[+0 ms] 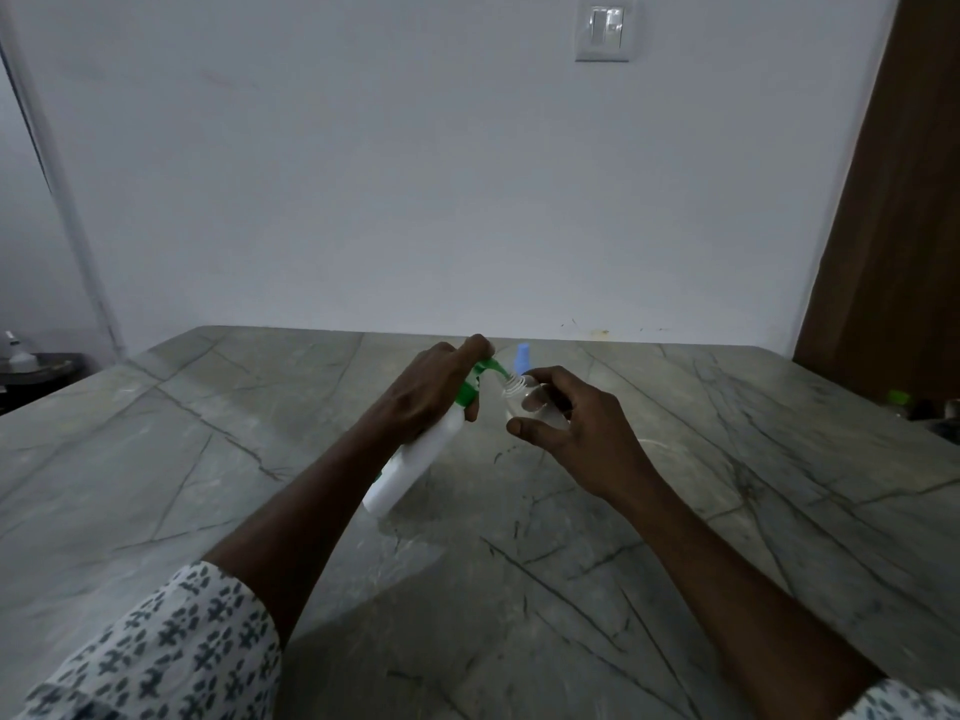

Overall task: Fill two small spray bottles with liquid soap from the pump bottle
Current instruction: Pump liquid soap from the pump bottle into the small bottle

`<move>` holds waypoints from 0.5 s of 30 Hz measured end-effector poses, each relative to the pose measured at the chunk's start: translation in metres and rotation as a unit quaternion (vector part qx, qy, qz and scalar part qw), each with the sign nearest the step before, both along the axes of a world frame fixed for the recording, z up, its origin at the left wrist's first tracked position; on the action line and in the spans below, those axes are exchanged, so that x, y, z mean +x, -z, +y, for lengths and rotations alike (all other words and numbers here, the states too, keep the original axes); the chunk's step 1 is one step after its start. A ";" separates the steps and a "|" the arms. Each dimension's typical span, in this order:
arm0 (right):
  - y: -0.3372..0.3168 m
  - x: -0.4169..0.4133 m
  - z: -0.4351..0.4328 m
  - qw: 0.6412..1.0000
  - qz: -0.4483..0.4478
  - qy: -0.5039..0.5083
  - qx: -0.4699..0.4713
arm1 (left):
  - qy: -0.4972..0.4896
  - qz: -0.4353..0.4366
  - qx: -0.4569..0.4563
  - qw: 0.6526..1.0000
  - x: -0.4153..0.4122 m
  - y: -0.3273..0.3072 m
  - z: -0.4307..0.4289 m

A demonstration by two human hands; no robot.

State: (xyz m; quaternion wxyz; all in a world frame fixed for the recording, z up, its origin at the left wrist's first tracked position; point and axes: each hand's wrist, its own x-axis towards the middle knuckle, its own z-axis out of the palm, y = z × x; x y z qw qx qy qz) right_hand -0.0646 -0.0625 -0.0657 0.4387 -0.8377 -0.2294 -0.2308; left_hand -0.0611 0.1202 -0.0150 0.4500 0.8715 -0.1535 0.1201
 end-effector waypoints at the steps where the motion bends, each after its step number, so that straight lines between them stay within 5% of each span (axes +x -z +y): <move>1: 0.000 0.000 0.000 1.000 -0.003 0.000 -0.002 | 0.004 0.004 -0.002 1.000 0.001 0.000 0.001; 15: -0.002 -0.003 0.003 1.000 0.001 0.000 0.017 | 0.005 0.010 -0.027 1.000 0.001 0.001 0.004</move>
